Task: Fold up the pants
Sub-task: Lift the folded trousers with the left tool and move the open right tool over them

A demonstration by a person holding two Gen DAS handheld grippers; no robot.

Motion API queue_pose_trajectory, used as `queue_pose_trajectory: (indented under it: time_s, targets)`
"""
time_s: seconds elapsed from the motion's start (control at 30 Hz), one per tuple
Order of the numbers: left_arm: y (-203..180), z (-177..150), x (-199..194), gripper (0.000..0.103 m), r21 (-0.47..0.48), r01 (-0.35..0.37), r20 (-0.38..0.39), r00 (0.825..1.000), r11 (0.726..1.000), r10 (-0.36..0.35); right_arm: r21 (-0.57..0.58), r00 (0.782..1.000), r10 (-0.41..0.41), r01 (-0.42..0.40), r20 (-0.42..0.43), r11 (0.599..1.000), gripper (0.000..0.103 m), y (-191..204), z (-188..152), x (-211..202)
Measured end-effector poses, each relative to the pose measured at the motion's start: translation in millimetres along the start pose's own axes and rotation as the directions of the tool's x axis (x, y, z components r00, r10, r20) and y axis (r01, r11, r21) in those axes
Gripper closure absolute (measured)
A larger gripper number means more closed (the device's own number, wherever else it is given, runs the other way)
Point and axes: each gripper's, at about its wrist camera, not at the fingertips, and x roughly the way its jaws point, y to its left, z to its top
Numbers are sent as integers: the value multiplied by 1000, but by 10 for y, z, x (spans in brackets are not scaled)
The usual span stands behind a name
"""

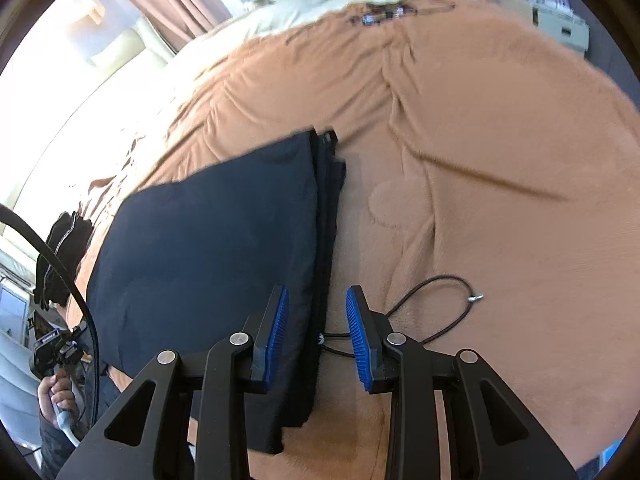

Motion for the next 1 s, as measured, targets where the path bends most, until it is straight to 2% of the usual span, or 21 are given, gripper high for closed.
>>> queue_pose_trajectory:
  time_s: [0.13,0.37,0.63,0.8,1.0]
  targets:
    - [26,-17,1,91,22,20,17,1000,1000,-21,-52,997,-6,10,83,999,76,330,-36,-261]
    - [3,-69,-5,93,79,33,45,998,996,-36,-142,996,15,-3,85,990,76,879,-132,-297]
    - [95,-120,-22,94,62,78,64,995,995,-82,-240,998,62,-66,-24,969,76,1458,-179,114]
    - [170,-159,-43,94,41,103,71,992,994,-106,-283,987,110,-139,-115,949,76,1810,-212,450]
    - [197,-181,-73,94,44,109,74,991,993,-112,-284,976,90,-145,-199,948,76,1912,-70,1000]
